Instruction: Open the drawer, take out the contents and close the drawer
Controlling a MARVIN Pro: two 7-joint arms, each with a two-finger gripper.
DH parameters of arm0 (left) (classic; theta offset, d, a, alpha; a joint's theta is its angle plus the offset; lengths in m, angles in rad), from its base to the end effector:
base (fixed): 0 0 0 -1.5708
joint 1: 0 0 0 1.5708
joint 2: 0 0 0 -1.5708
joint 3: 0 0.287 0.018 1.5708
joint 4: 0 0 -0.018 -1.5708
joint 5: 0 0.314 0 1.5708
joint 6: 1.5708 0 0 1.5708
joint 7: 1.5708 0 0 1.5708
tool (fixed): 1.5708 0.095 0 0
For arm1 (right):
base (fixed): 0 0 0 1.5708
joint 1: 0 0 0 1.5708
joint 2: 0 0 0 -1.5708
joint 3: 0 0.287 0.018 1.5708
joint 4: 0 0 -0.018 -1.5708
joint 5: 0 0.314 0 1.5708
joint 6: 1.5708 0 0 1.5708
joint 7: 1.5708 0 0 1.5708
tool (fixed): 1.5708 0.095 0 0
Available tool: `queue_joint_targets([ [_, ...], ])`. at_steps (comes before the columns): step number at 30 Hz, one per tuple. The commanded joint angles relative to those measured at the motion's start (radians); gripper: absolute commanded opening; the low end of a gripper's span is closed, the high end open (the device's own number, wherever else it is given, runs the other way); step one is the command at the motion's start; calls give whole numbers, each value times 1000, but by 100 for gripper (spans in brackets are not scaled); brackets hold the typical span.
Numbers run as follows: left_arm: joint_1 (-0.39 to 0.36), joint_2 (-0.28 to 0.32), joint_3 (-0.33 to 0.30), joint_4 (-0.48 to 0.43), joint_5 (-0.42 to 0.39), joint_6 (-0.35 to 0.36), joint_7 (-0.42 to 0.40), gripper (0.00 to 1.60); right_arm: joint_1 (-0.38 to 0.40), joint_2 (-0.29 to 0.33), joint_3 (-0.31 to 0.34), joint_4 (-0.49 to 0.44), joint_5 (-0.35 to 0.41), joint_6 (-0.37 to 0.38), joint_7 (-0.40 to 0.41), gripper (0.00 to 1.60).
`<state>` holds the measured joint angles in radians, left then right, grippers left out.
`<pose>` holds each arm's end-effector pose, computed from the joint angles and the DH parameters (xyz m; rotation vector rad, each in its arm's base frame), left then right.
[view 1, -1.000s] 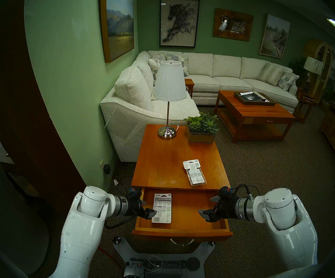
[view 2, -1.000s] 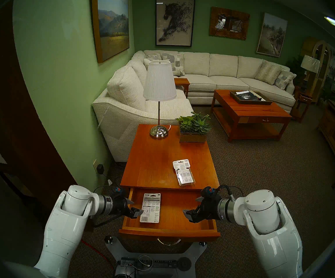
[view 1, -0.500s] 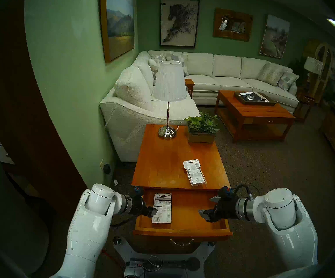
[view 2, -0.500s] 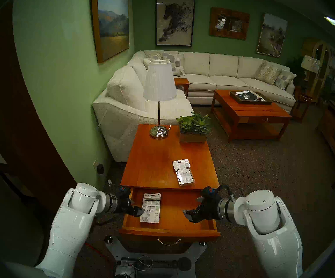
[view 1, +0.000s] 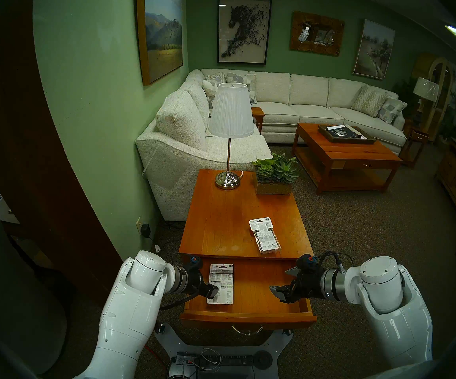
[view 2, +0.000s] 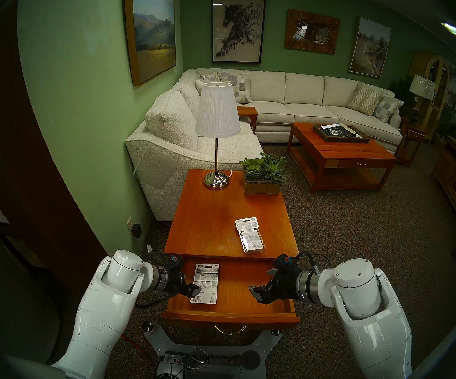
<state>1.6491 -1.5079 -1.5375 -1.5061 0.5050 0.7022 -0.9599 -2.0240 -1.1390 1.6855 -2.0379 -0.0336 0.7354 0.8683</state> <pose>0.3330 -0.0382 -0.4268 2.5278 -0.8112 0.6592 0.2580 -0.0494 -0.3209 -2.4689 -0.8302 -0.8894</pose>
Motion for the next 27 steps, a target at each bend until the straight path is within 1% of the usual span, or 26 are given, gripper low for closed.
queue_joint_targets([
  [1,-23,-13,17,-19,3,-8,6,160,17,-1,4,-24,1,3,-2,160],
  [9,-28,-20,43,-6,25,-16,46,160,17,-1,4,-24,1,3,-2,160],
  [14,-27,-24,61,2,44,-36,75,160,17,-1,4,-24,2,3,-3,160],
  [19,-28,-32,78,14,68,-40,105,160,17,0,4,-24,2,3,-3,160],
  [27,-35,-39,100,34,91,-61,137,160,17,0,4,-24,2,3,-3,160],
])
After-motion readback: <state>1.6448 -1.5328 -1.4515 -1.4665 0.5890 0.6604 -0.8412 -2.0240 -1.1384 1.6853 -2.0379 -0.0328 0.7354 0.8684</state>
